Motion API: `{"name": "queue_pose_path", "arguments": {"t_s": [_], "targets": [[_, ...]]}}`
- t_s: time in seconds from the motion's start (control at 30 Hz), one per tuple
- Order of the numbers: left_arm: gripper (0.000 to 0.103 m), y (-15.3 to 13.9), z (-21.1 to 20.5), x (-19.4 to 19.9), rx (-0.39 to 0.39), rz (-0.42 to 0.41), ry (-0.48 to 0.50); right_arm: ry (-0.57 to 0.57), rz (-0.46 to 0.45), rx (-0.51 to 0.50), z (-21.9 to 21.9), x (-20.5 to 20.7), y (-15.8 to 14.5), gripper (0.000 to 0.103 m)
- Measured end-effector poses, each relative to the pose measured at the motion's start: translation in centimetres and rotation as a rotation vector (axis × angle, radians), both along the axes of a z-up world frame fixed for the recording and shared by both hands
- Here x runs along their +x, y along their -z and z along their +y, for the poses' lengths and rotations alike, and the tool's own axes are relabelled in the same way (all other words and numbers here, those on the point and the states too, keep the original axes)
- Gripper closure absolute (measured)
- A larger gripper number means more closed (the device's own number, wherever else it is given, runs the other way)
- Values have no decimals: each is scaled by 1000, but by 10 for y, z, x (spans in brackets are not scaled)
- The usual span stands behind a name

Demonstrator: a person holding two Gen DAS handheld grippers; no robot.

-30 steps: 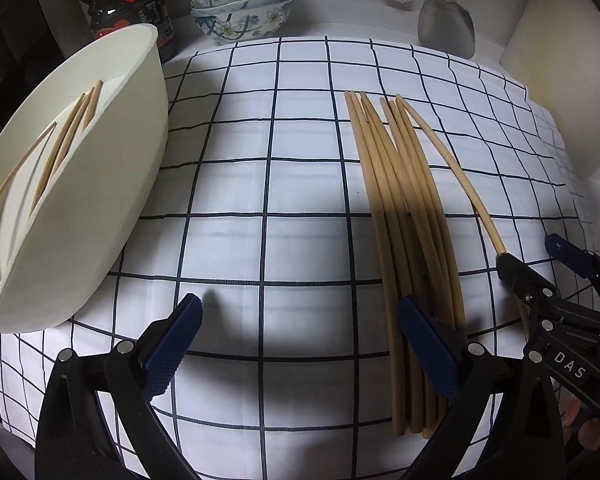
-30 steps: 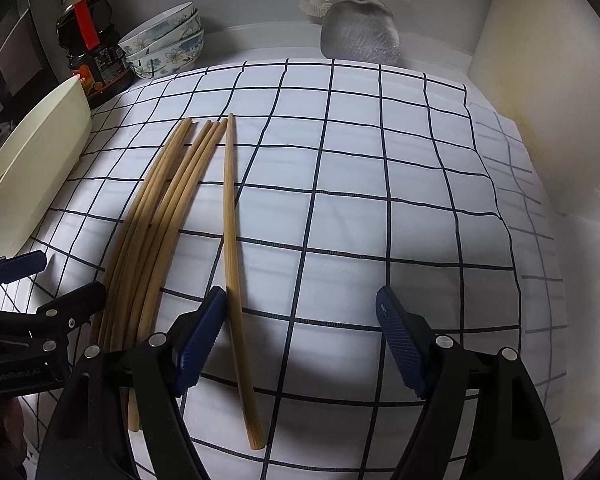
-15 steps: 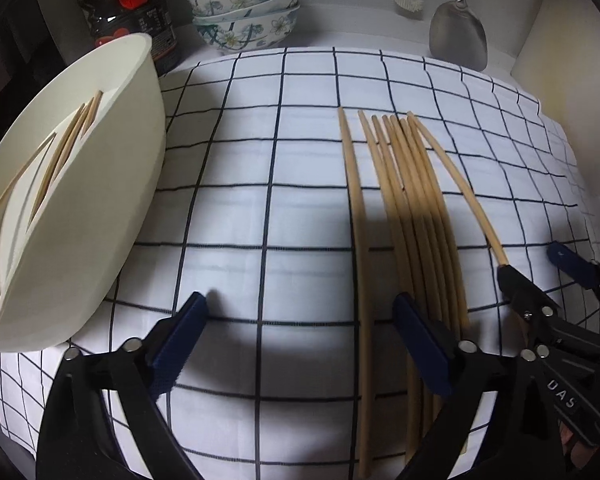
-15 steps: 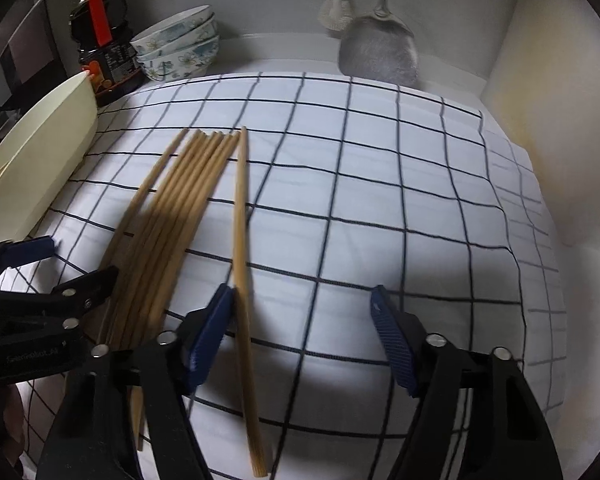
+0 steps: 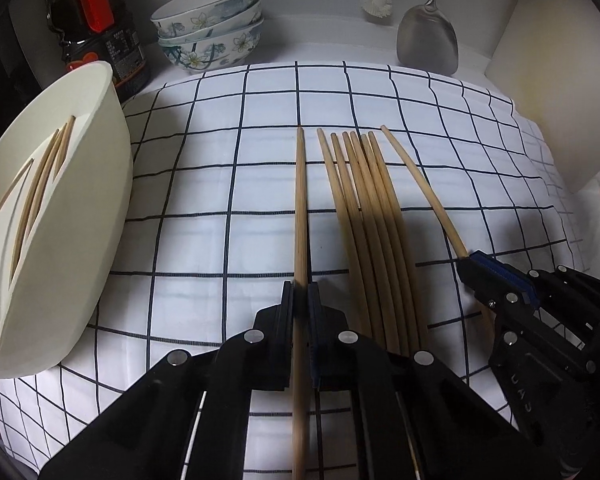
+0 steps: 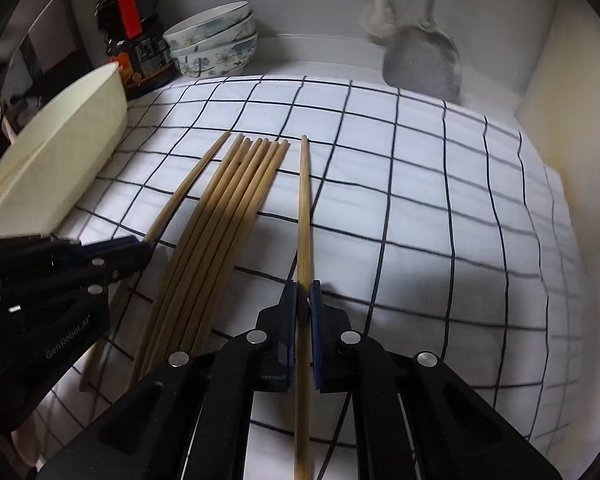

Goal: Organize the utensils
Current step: 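Close the right tool on one chopstick while the left tool grasps another, then carry both held chopsticks over the white bowl and lower them inside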

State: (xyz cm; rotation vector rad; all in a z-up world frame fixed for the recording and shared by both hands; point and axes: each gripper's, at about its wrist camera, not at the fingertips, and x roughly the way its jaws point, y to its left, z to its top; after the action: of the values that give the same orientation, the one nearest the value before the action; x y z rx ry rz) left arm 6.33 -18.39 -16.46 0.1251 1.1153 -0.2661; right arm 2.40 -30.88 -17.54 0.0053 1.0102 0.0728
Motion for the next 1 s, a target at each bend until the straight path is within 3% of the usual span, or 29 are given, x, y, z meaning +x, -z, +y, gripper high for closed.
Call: {"name": "queue_pose_path", "arguments": {"t_s": [0.23,0.47,0.6,0.77,0.87,1.0], "targets": [[96,-24,7,-16,-41,-2,19,39,-23,65,-5,-16,-23,97],[96,-83,31,-31,-75,-70,-1,-3,-87,105,4,-28,-60,97],[96,-117,78,-37,-77,-105,-87,-56,-100,122,28,-24,-82,97],[96,-140,151,-31,-48,-148,-172,-92,-123,154,74,-15,-105,97],[96,-141,194,-18,-35,-166,-188,-97,-158,153,116,-7,-115,97],[96,-131,241,2,-34,-147,-182,-80,-138,166,167,12,-114,97]]}}
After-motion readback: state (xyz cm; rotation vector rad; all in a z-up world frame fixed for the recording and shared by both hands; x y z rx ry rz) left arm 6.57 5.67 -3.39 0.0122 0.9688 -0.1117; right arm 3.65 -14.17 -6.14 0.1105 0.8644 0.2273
